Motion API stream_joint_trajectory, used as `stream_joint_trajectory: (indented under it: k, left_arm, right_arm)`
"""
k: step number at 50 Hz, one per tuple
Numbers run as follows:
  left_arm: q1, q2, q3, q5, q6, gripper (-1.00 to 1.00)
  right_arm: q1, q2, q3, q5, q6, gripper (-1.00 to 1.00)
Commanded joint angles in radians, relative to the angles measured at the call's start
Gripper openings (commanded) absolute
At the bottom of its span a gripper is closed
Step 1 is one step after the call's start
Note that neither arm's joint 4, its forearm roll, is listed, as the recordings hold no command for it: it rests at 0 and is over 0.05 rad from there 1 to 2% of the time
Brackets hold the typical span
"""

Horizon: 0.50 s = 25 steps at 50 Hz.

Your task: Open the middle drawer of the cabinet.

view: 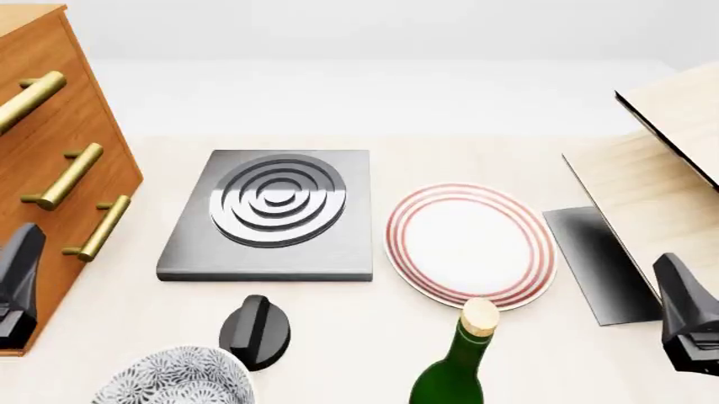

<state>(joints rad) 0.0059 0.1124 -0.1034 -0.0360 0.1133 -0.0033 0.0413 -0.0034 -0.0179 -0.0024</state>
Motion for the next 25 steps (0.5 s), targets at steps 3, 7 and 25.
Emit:
stream_joint_trajectory:
  k: [3,7,25]
  left_arm:
    - [-0.01,0.163,-0.041,-0.09,0.101,1.0]
    - [-0.017,0.224,-0.035,-0.131,0.175,1.0]
    - [-0.027,0.196,-0.075,-0.119,0.44,1.0]
  right_arm:
    - [0.001,-0.009,0.0,0.004,0.001,1.0]
    - [0.001,-0.009,0.0,0.004,0.001,1.0]
    - [0.001,-0.009,0.0,0.004,0.001,1.0]
